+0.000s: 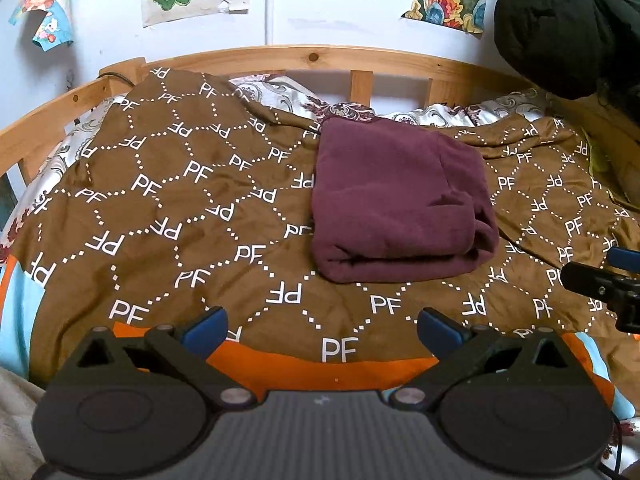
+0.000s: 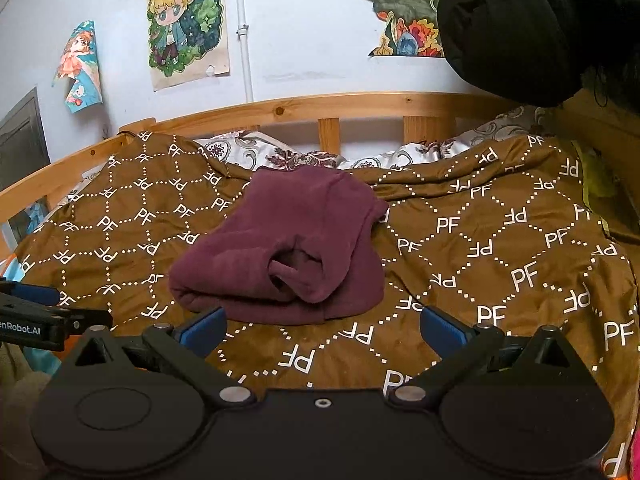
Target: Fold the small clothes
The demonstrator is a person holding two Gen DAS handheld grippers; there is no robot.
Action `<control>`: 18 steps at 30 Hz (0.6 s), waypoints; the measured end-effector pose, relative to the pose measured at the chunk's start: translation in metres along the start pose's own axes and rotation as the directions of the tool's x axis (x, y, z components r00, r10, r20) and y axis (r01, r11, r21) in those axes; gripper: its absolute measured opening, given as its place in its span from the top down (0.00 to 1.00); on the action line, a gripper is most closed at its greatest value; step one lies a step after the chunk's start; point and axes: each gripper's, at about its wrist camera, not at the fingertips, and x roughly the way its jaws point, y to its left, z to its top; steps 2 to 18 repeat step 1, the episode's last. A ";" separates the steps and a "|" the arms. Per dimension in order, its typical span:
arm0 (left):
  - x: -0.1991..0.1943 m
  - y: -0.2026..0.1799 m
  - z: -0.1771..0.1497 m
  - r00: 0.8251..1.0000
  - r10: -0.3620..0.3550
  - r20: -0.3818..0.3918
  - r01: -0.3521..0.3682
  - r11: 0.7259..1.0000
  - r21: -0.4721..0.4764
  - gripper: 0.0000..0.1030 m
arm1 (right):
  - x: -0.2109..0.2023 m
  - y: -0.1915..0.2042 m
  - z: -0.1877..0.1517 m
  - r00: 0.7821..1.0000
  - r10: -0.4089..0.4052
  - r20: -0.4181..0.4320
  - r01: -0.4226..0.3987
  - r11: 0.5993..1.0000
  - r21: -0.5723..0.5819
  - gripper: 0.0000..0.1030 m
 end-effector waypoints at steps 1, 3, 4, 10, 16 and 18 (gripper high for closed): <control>0.001 0.000 0.000 1.000 0.001 -0.005 -0.001 1.000 -0.001 0.01 | 0.000 0.000 0.000 1.000 0.000 0.000 0.000 1.000 0.000 0.01; 0.001 0.000 0.000 1.000 0.001 -0.005 -0.001 1.000 -0.001 0.01 | 0.000 0.000 0.000 1.000 0.000 0.000 0.000 1.000 0.000 0.01; 0.001 0.000 0.000 1.000 0.001 -0.005 -0.001 1.000 -0.001 0.01 | 0.000 0.000 0.000 1.000 0.000 0.000 0.000 1.000 0.000 0.01; 0.001 0.000 0.000 1.000 0.001 -0.005 -0.001 1.000 -0.001 0.01 | 0.000 0.000 0.000 1.000 0.000 0.000 0.000 1.000 0.000 0.01; 0.001 0.000 0.000 1.000 0.001 -0.005 -0.001 1.000 -0.001 0.01 | 0.000 0.000 0.000 1.000 0.000 0.000 0.000 1.000 0.000 0.01; 0.001 0.000 0.000 1.000 0.001 -0.005 -0.001 1.000 -0.001 0.01 | 0.000 0.000 0.000 1.000 0.000 0.000 0.000 1.000 0.000 0.01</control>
